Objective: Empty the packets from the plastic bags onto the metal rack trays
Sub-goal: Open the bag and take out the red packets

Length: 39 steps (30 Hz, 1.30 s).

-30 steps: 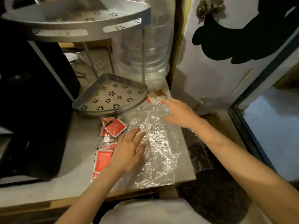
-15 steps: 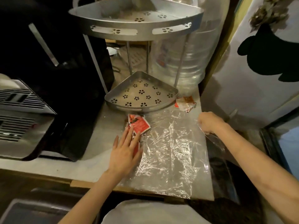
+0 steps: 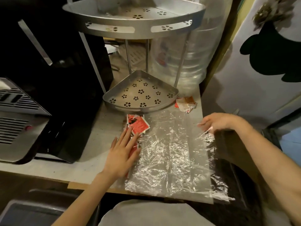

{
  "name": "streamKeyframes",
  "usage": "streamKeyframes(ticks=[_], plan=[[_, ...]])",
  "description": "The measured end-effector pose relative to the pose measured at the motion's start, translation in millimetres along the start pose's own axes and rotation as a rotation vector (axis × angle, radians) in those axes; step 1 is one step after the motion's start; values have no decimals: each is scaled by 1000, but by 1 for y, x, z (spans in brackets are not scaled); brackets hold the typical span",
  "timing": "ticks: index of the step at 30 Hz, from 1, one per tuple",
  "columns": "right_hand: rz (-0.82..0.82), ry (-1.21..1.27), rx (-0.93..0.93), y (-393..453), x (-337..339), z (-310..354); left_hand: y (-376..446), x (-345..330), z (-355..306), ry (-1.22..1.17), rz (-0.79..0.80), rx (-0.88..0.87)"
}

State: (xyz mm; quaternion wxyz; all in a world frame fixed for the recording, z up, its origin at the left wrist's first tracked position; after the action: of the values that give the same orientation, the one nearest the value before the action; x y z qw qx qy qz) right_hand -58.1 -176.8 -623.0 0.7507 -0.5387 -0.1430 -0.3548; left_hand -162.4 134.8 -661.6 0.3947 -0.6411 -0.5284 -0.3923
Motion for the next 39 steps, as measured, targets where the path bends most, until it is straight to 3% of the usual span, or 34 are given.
streamKeyframes(ticks=[3,7,10,13,18,27,33,39], plan=[[108,-453,-48,-14,18,29,-3,16,0,-149,-37,19],[14,-680,114,-20,18,96,-8,29,12,-217,-36,129],[-113,-540,376,-7,-7,147,-12,33,30,-252,13,264],[-128,-379,515,12,-38,179,-20,35,41,-280,38,356],[-179,-167,511,36,-69,192,-30,30,48,-225,139,464],[-337,-238,495,45,-68,195,-30,29,45,-187,171,573],[-199,15,480,36,-62,191,-21,37,40,-273,230,544],[-33,248,475,28,-54,173,0,43,37,-426,326,400]])
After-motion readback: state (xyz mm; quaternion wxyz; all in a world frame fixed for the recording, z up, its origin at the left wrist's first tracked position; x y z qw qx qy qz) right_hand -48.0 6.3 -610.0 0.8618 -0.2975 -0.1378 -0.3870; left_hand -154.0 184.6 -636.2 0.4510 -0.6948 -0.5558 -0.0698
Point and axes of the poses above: each hand's wrist, its own y-axis towards the middle knuckle, its own x-axis out of the back of the hand, z = x × y, the point moved 7 cm from there along y, towards the middle knuckle, and after that the axes turned 5 degrees about x, right-handed, at the moved point
